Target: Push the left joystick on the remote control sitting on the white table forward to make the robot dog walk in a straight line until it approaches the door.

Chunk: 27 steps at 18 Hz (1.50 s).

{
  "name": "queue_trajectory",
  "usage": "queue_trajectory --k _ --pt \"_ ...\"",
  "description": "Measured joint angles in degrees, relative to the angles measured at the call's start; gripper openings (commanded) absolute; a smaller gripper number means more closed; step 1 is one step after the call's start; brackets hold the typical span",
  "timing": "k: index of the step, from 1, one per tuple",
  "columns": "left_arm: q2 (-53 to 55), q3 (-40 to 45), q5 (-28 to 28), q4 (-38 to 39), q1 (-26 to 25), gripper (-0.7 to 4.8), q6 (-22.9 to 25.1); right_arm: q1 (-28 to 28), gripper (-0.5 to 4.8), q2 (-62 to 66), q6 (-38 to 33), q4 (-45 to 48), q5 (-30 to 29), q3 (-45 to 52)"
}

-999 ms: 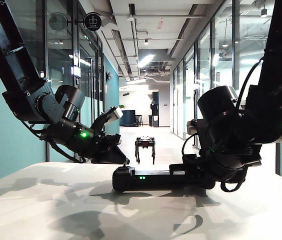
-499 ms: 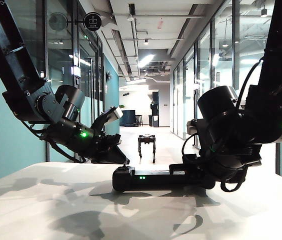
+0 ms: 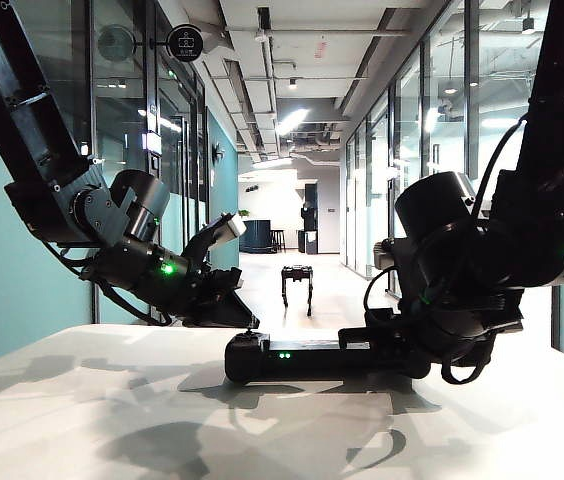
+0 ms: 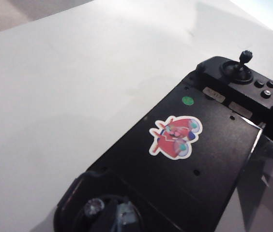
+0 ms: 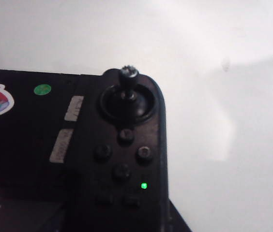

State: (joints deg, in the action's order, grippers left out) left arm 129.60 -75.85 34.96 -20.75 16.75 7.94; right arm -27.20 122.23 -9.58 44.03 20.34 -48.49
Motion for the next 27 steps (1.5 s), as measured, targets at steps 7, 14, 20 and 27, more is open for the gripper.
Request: queue_trajectory --k 7,14,20,27 --pt "0.0 0.0 0.0 0.0 0.0 -0.06 0.0 0.0 2.09 0.0 0.0 0.0 0.0 0.0" --pt "0.0 0.0 0.0 0.0 0.0 -0.06 0.0 0.0 2.09 0.0 0.0 0.0 0.0 0.0" --pt "0.0 0.0 0.0 0.0 0.0 -0.06 0.0 0.0 2.1 0.0 0.0 0.0 0.0 0.0" --pt "-4.1 -0.1 1.7 6.5 -0.2 -0.06 0.0 0.0 2.1 0.0 0.0 -0.2 0.0 0.0"
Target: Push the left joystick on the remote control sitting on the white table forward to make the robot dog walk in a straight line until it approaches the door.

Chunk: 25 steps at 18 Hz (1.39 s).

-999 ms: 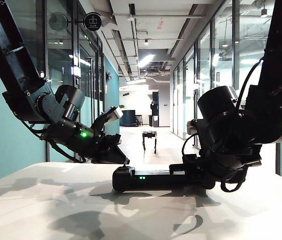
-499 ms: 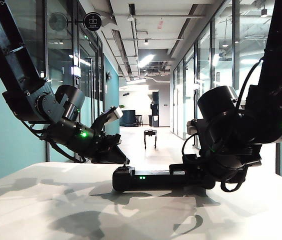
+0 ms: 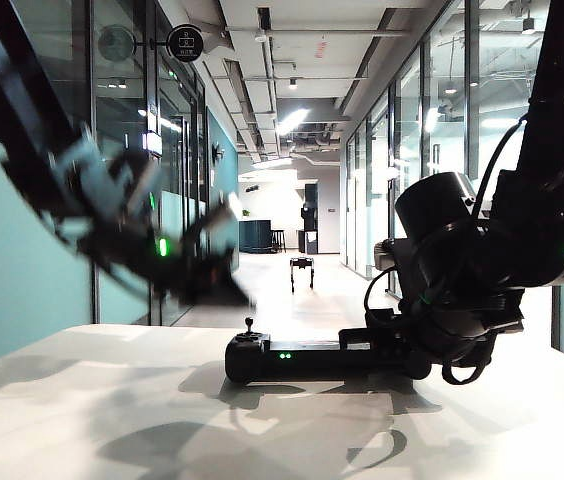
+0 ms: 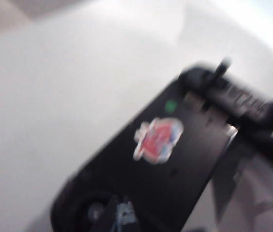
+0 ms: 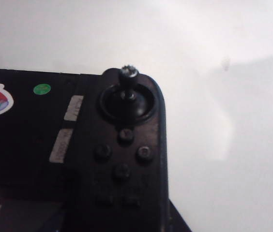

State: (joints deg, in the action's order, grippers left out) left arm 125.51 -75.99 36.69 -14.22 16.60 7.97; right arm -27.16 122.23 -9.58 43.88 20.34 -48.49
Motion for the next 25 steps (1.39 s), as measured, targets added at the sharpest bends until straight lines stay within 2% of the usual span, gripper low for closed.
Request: queue_trajectory --k 2,6,8,11,13,14,15,21,25 --pt "-2.4 -0.1 0.2 1.2 0.0 -0.06 0.0 0.0 2.1 0.0 0.0 0.0 0.0 0.0" --pt "-5.5 -0.1 0.1 8.3 0.0 -0.06 0.0 0.0 2.1 0.0 0.0 0.0 0.0 0.0" --pt "-7.6 -0.1 -2.9 13.0 0.0 -0.06 0.0 0.0 2.12 0.0 0.0 0.0 -0.1 0.0" --pt "-10.7 -0.1 -3.8 17.1 -0.1 -0.06 0.0 0.2 2.84 0.0 0.1 -0.3 -2.0 0.0" --pt "-12.8 -0.1 -3.8 17.6 -0.1 -0.06 0.0 0.1 2.85 0.0 0.2 -0.3 -2.3 0.0" --pt "-13.5 -0.1 -3.8 17.9 -0.1 -0.06 0.0 0.1 3.29 0.0 0.4 -0.3 -2.5 0.0" --pt "-14.2 -0.1 -3.9 18.3 -0.1 -0.06 -0.2 0.1 3.48 0.0 0.5 -0.3 -2.5 0.1" --pt "-16.6 -0.1 -4.8 19.2 -0.1 -0.06 -1.2 0.1 3.47 -2.1 1.2 -0.4 -2.5 1.9" --pt "-18.1 -0.1 -5.0 19.4 -0.1 -0.06 -1.3 0.1 3.46 -5.2 2.0 -4.4 -2.5 1.9"
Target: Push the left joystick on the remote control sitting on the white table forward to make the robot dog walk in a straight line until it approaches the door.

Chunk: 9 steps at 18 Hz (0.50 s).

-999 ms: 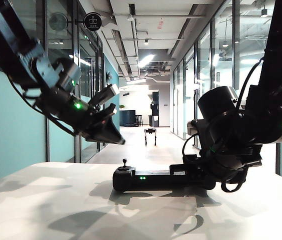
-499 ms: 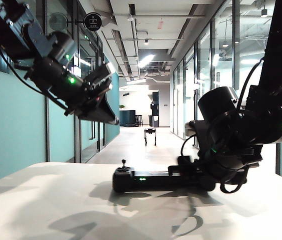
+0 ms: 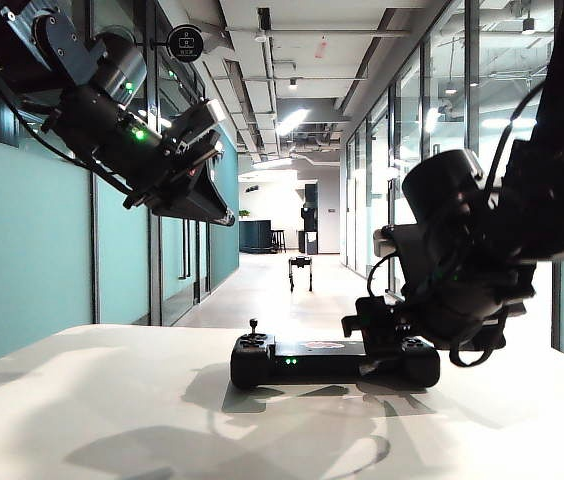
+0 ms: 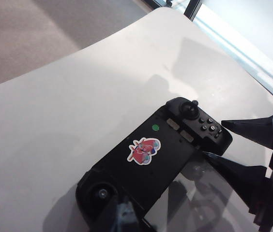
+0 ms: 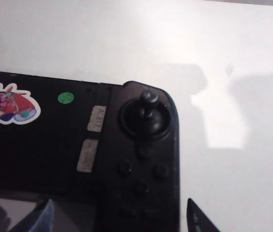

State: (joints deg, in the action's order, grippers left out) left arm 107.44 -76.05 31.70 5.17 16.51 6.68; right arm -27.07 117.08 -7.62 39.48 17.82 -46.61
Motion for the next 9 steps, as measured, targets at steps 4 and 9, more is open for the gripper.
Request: queue_trajectory --k 4,9 --pt "-2.1 0.0 -1.4 0.9 0.0 -0.06 -0.8 0.0 2.77 -4.0 0.0 -1.6 0.0 1.0" --pt "-8.1 0.0 -7.5 3.7 0.0 -0.06 -2.5 0.0 -0.06 -13.3 0.1 -1.6 0.0 5.9"
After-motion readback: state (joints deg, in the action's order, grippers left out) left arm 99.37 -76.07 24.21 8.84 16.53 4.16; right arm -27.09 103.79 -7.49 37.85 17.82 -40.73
